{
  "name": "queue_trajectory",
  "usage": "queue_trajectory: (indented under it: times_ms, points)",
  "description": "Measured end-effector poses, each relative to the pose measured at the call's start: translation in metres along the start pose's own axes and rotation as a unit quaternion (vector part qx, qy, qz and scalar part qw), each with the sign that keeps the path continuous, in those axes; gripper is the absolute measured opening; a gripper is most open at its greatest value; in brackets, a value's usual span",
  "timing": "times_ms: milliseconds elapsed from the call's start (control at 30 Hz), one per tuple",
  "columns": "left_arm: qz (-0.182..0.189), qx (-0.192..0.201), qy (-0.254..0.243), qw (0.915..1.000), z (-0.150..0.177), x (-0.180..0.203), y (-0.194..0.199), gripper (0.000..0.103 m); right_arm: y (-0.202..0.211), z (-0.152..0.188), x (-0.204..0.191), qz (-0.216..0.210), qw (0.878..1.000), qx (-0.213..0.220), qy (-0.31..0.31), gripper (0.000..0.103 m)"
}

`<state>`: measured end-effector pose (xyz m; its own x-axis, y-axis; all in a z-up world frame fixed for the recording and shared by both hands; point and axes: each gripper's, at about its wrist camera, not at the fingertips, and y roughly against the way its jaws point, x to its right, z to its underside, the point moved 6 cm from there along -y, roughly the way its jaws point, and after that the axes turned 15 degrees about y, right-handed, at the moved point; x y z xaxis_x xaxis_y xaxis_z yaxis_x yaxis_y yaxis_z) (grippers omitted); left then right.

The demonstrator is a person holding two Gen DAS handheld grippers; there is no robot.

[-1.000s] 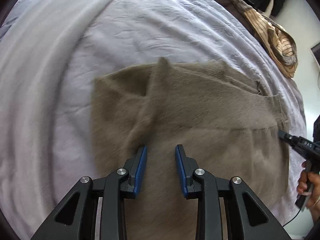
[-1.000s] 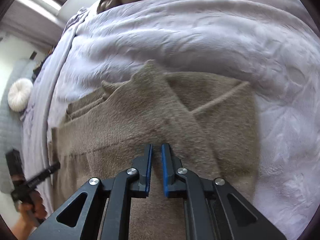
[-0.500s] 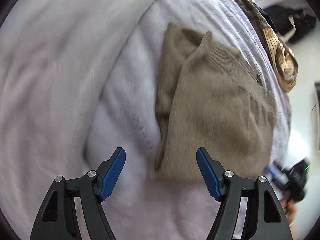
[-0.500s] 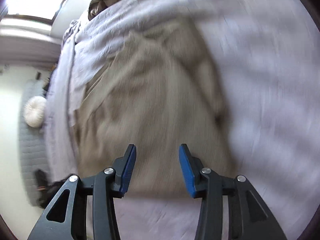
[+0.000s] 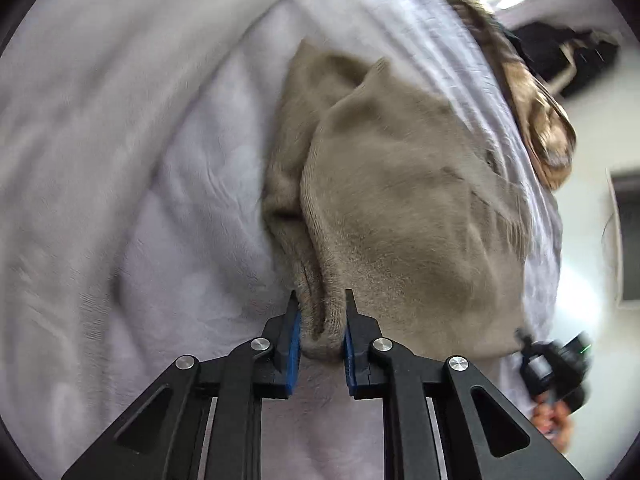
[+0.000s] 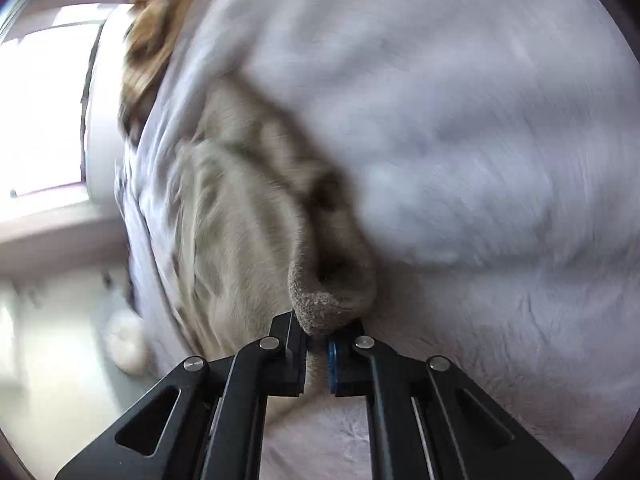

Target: Fold small clothes

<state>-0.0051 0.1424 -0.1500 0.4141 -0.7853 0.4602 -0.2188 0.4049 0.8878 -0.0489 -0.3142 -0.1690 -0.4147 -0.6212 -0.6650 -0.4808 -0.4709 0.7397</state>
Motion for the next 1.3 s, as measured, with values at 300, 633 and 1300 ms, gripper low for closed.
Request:
queue_trajectory:
  times_ms: [300,633,1300]
  points:
    - [-0.053,-0.010,0.046,0.9975,0.016,-0.066,-0.018,0.019,-0.029,0.008,0.006,0.105,0.986,-0.067,0.113,0.009]
    - [-0.091,0.015,-0.005,0.9957,0.024,-0.068,0.024,0.019,0.005,0.033,-0.011,0.123,0.979,-0.079,0.141,0.014]
    - [-0.136,0.024,-0.071,0.9879,0.036,-0.016,0.018,0.094,-0.031,0.115,-0.101,0.070,0.960,-0.158,0.222,0.019]
